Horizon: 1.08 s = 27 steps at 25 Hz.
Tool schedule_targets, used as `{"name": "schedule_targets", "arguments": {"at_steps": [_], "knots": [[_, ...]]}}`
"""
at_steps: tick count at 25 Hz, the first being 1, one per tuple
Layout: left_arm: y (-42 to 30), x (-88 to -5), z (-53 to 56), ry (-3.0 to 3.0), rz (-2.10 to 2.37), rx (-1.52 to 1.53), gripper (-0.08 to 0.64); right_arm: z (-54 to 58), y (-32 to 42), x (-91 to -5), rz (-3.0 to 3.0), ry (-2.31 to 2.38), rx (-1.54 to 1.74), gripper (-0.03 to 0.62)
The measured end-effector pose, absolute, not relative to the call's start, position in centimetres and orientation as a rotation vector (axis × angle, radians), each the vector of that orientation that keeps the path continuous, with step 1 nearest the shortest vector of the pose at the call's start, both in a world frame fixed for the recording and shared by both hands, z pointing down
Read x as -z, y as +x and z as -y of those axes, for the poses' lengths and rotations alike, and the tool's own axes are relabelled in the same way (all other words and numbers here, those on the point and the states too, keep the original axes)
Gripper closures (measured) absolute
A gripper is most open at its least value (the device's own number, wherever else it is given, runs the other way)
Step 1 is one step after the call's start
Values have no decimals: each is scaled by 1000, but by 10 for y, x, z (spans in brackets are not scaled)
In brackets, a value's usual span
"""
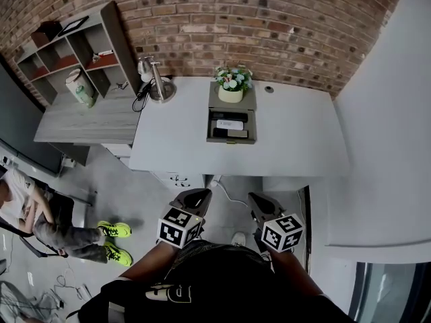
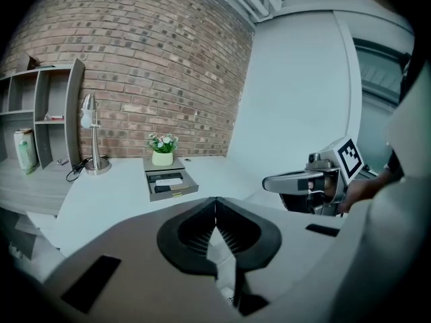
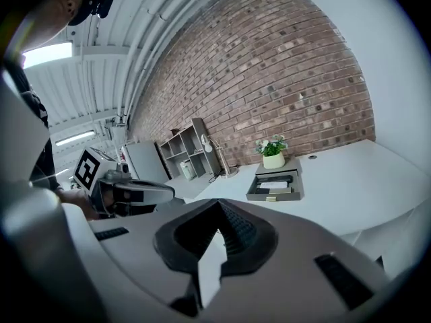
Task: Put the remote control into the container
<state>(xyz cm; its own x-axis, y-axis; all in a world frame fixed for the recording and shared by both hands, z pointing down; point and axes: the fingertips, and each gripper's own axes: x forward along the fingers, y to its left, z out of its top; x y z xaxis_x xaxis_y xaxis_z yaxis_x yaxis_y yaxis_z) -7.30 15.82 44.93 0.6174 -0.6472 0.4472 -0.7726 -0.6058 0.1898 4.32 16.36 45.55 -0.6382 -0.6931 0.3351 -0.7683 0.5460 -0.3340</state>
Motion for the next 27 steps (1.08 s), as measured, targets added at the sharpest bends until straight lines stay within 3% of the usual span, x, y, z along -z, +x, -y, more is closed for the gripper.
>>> {"name": "schedule_targets", "arguments": {"at_steps": [27], "knots": [[-67, -454, -182, 2500, 1129, -473, 552, -183, 47, -461, 2603, 1252, -622, 586]]}}
